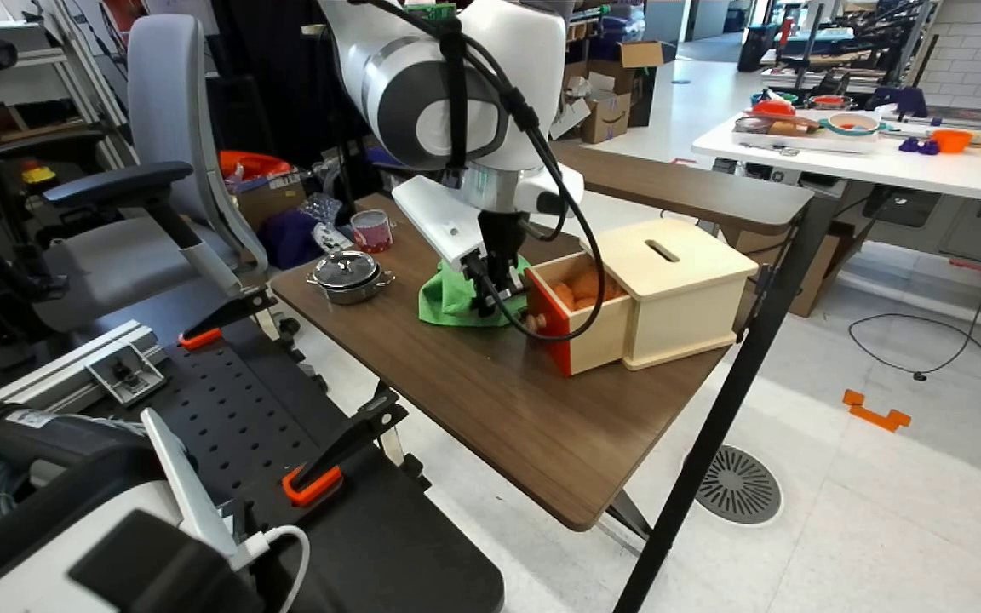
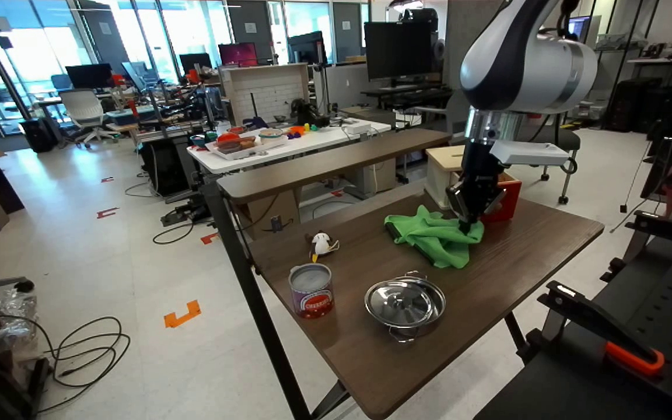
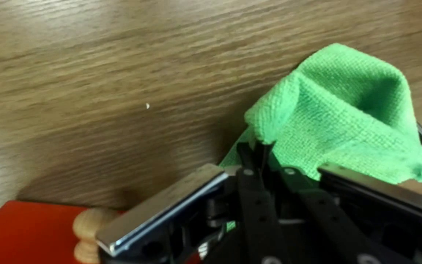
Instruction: Fold the green towel, then move it to the right
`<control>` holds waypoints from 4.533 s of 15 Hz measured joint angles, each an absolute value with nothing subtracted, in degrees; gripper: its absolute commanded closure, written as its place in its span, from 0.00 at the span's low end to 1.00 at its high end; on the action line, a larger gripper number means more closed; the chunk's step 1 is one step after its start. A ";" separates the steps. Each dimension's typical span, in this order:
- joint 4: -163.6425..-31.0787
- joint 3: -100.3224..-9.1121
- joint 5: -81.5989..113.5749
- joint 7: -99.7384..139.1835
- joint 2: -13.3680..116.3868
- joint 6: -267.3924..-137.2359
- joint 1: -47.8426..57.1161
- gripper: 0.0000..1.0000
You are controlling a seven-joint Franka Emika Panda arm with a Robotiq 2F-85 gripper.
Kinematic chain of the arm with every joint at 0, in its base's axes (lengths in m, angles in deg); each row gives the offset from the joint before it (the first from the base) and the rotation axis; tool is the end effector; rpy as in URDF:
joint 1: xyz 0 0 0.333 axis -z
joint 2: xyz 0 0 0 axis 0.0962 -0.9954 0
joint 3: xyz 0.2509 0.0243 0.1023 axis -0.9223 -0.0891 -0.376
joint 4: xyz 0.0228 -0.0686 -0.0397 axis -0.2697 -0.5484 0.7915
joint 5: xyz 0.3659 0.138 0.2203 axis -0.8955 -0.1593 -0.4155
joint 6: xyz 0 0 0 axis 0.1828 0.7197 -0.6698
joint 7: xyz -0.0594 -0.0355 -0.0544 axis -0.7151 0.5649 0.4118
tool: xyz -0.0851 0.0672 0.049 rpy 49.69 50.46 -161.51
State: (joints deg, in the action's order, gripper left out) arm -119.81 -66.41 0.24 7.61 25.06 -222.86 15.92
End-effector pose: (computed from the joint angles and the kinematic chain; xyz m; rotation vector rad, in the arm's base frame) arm 0.5721 -0.0212 -0.0207 -2.9471 0.2285 0.0465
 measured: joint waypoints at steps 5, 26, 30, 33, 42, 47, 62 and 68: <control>-120.52 -66.43 0.38 8.29 24.75 -223.06 11.89 0.27; -121.67 -60.73 9.67 22.15 32.51 -222.40 -1.53 0.00; -115.30 -59.06 11.45 23.38 25.27 -222.41 -3.51 0.00; -111.08 -58.91 11.46 23.39 20.66 -222.41 -3.86 0.00; -108.38 -59.53 11.43 21.13 17.00 -222.41 -0.96 0.00; -109.61 -60.83 11.42 18.10 16.81 -222.60 0.77 0.00; -128.26 -60.77 11.52 14.49 22.98 -230.01 1.29 0.00; -131.23 -60.32 11.52 14.10 24.25 -231.82 5.32 0.00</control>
